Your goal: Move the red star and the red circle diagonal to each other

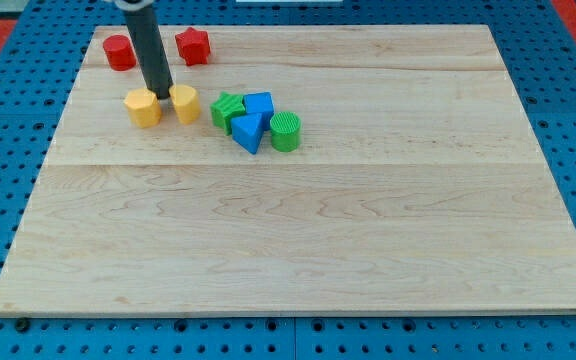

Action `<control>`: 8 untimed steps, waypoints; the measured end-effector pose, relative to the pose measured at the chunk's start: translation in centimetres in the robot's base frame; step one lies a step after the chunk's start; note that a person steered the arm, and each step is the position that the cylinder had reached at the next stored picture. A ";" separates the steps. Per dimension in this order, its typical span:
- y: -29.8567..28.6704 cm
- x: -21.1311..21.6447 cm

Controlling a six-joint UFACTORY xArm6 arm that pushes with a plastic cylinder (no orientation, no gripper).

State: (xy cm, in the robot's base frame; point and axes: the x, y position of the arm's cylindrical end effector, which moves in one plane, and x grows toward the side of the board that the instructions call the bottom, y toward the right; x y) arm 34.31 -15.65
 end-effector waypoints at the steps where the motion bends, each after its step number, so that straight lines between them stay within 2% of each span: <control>1: -2.4 -0.1; 2: -7.6 -3.6; 3: -10.3 -5.9; 4: -11.7 -6.2; 5: -12.2 -9.1; 6: -8.4 -10.7; 7: 1.4 -9.9; 8: 6.0 -6.2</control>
State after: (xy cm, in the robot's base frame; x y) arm 28.13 -9.63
